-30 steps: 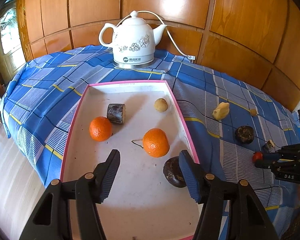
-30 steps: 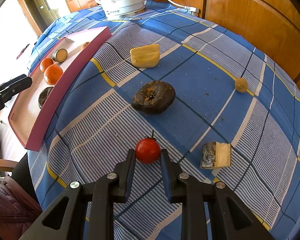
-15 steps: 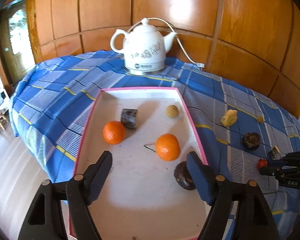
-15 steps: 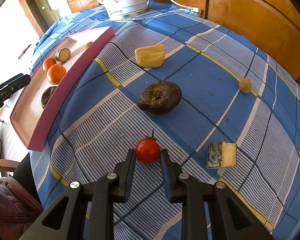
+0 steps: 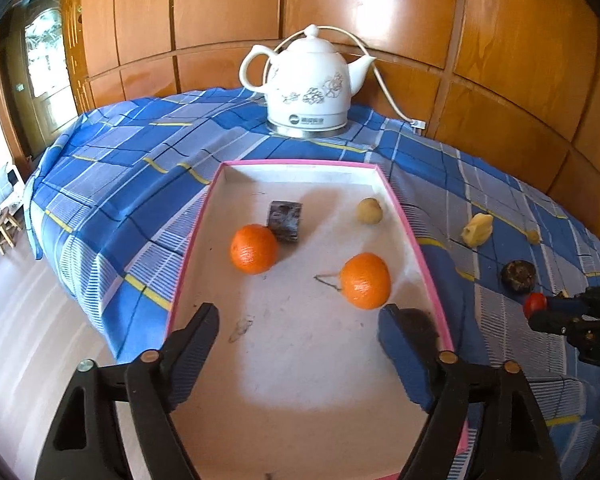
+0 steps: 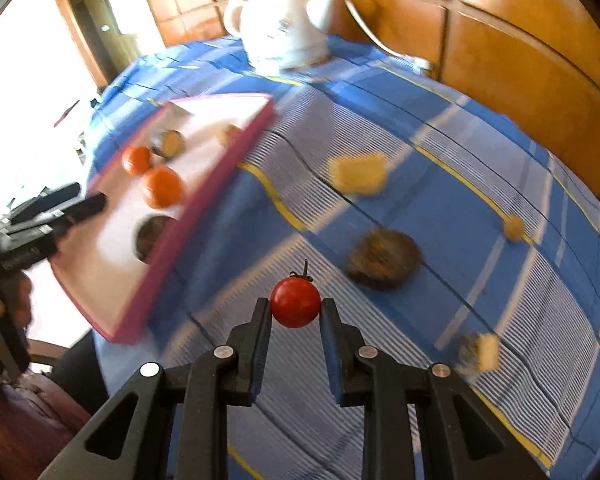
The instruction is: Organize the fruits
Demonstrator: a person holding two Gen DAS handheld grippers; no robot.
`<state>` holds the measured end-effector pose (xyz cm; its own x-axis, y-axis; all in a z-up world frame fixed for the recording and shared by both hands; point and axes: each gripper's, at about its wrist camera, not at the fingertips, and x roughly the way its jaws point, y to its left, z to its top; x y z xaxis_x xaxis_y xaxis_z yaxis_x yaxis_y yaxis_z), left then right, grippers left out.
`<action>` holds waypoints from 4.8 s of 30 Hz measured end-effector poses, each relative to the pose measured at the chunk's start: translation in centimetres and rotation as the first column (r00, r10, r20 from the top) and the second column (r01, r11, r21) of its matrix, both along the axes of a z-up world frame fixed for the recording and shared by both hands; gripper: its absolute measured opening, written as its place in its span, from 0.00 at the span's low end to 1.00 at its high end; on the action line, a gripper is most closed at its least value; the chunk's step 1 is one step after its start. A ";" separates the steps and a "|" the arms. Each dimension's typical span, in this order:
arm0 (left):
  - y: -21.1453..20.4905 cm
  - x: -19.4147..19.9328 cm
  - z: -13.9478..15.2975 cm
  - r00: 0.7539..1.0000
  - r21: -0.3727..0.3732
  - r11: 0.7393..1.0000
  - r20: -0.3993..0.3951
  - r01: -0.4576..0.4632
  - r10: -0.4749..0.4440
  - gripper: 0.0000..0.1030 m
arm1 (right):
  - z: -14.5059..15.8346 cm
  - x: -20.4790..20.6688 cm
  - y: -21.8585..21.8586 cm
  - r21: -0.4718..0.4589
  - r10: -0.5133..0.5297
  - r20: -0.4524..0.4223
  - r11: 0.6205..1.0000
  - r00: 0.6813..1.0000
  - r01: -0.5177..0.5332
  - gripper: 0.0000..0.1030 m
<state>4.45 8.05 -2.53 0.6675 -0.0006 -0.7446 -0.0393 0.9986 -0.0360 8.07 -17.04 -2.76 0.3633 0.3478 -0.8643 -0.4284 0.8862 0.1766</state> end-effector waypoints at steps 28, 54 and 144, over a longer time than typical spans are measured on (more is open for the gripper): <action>1.7 -0.5 -0.7 1.000 -0.031 0.999 -0.006 -0.010 0.010 0.97 | 1.4 6.6 12.4 0.112 0.016 0.025 0.994 1.000 -0.018 0.27; 1.1 -1.3 0.5 0.999 -0.042 0.999 0.037 0.014 -0.013 0.98 | 2.1 1.9 9.6 0.056 -0.030 0.082 0.998 0.996 0.026 0.36; -20.7 5.3 -0.7 0.837 -0.116 0.847 -0.134 0.519 -0.531 0.58 | 1.3 1.4 -19.3 0.066 -0.604 -0.067 0.791 0.794 0.608 0.36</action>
